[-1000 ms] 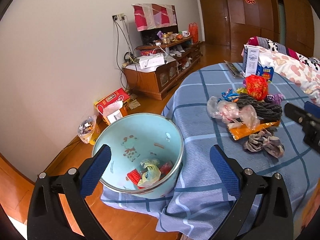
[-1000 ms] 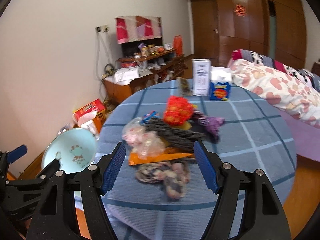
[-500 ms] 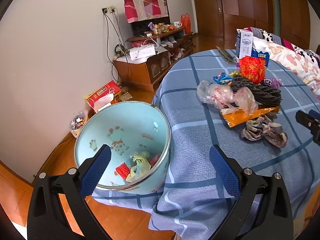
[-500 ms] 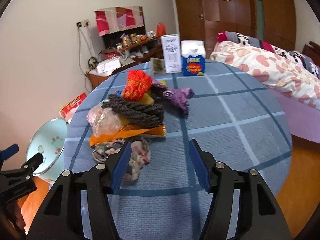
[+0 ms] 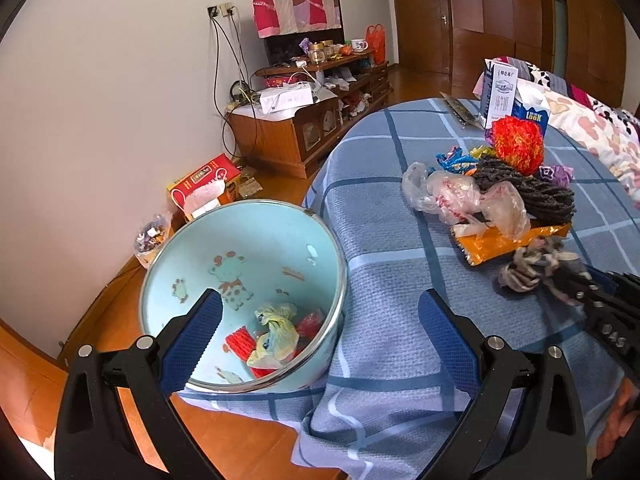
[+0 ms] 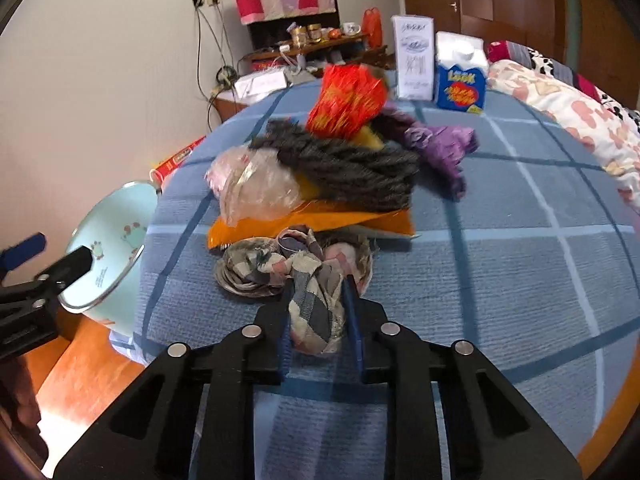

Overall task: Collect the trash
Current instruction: 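Lift the checked cloth with the right gripper while the left gripper grasps the clear plastic bag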

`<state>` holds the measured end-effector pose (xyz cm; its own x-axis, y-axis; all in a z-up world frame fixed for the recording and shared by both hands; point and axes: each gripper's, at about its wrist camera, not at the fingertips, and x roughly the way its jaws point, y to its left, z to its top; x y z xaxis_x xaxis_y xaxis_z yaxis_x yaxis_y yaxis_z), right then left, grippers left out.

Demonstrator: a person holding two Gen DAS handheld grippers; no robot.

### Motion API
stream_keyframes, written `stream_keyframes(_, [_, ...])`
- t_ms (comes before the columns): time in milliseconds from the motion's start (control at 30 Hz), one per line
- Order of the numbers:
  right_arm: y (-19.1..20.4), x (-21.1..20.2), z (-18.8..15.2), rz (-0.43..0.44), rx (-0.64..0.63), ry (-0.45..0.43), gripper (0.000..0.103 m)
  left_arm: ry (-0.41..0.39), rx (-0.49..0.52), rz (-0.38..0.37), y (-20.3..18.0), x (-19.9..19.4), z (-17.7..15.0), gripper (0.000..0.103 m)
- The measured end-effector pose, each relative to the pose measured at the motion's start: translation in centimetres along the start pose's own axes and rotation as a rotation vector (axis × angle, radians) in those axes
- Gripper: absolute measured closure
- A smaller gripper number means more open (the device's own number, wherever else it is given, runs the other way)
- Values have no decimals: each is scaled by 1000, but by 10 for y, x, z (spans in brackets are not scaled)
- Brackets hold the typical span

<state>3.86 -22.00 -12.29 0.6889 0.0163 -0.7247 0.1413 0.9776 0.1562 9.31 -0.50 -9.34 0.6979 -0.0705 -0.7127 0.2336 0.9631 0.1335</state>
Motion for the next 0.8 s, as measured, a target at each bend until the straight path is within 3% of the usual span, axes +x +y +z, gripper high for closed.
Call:
stream_keyframes(200, [-40, -45, 4, -102, 52, -97, 82, -19, 18, -16, -11, -1, 10, 8])
stream_keyframes(400, [-100, -63, 10, -278, 165, -158, 82, -18, -2, -100, -33, 6, 27, 13])
stream_keyframes(667, [-121, -67, 13, -282, 204, -182, 81, -13, -13, -225, -82, 19, 51, 20])
stream_keyframes(800, [-125, -66, 14, -260, 218, -178, 81, 5, -19, -235, -108, 38, 59, 26])
